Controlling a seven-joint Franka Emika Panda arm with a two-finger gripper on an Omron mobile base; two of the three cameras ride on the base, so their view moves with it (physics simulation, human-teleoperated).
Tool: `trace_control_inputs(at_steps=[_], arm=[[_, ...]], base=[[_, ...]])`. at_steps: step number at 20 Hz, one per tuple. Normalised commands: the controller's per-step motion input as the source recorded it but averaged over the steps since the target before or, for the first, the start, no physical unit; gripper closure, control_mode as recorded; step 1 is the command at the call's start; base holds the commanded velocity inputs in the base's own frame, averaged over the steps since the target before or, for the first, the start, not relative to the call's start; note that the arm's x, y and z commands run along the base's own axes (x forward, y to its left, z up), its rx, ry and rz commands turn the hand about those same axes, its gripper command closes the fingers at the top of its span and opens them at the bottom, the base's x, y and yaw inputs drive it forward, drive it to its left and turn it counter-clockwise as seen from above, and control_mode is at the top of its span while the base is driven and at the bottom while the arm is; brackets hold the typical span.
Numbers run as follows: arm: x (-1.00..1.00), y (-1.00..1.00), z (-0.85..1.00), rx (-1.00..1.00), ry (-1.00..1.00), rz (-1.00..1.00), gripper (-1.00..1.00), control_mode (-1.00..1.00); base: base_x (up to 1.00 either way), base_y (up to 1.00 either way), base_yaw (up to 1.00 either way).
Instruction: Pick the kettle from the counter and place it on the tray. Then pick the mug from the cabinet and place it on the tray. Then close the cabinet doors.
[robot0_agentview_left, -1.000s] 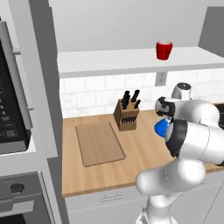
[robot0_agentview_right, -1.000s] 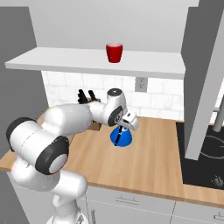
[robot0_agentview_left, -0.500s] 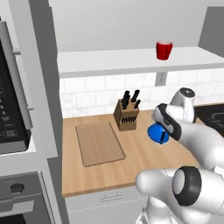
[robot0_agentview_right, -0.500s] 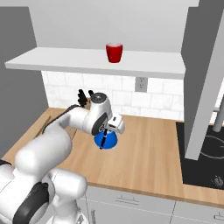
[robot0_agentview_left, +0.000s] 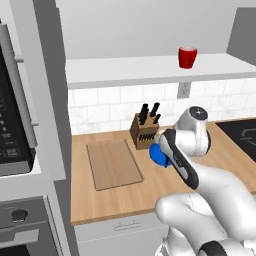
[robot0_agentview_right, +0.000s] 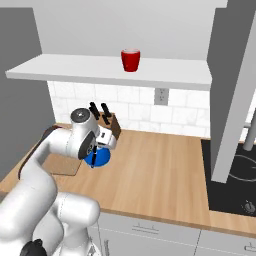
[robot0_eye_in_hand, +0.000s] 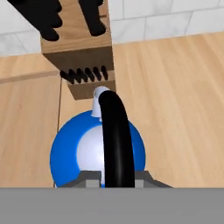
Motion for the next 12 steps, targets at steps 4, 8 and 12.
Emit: trace_control_inputs(at_steps=[4,8,12], arm=[[-0.04,1.0,0.14,-0.06,-0.23,0.0,1.0,-1.0],[0.03,1.0,0.14,-0.06,-0.22,0.0,1.0,-1.0],[0.25,0.92,0.15,-0.03,-0.14,0.0,1.0,-1.0]], base=[[0.0,0.0,0.0],[0.0,0.0,0.0],[0.0,0.0,0.0]])
